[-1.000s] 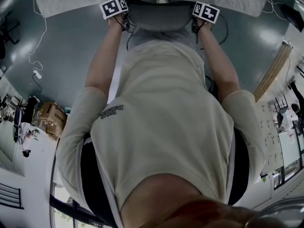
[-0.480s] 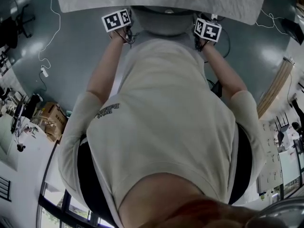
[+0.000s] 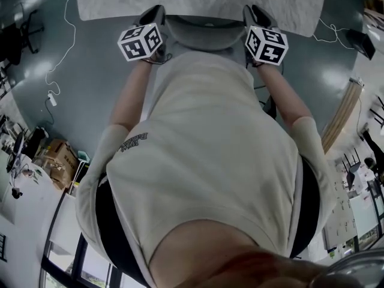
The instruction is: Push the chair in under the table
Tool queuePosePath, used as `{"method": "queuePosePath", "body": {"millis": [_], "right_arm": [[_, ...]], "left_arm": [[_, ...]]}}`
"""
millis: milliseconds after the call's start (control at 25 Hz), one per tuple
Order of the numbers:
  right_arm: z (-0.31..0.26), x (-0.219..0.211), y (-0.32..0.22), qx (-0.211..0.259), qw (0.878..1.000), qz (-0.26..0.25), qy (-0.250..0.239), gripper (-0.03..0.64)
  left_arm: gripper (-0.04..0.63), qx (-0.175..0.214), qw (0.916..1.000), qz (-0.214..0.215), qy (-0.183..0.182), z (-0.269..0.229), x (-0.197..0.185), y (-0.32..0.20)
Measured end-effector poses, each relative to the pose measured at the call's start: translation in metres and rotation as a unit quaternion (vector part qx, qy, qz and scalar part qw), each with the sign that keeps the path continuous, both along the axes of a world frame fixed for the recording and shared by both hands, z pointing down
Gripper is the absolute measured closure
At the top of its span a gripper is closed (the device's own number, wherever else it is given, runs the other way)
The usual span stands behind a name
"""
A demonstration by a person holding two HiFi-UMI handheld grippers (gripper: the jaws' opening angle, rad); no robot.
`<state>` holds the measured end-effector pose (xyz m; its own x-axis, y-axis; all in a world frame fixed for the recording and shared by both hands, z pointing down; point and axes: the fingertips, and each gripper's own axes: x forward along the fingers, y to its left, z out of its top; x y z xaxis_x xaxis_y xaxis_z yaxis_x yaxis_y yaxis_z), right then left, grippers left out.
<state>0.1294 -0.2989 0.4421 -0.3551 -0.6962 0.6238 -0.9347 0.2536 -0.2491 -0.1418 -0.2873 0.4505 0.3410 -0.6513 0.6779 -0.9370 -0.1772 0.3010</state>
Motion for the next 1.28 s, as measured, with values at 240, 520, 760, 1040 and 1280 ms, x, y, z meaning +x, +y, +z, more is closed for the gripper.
{"method": "queuePosePath", "body": {"millis": [240,520,760,1040,1280], "right_arm": [[-0.093,-0.031,-0.005,0.111,0.994,-0.019,-0.003,0.554],[-0.180,-0.062,-0.002,0.207,0.978,-0.034,-0.012,0.583],[-0.237,-0.095,-0.002,0.270,0.961,-0.043,-0.027,0.595],[-0.306,-0.106,0.001,0.332,0.941,-0.054,-0.035,0.604],[-0.339,-0.104,0.005,0.369,0.928,-0.052,-0.029,0.607]], "left_arm": [[0.578,0.095,0.9944,0.008,0.047,-0.085,0.001,-0.020],[0.583,0.236,0.9666,0.101,-0.002,-0.171,0.025,-0.030],[0.583,0.296,0.9476,0.119,0.004,-0.226,0.030,-0.025],[0.583,0.374,0.9180,0.133,-0.007,-0.287,0.026,-0.022],[0.583,0.401,0.9068,0.126,0.025,-0.320,0.024,-0.016]]}}
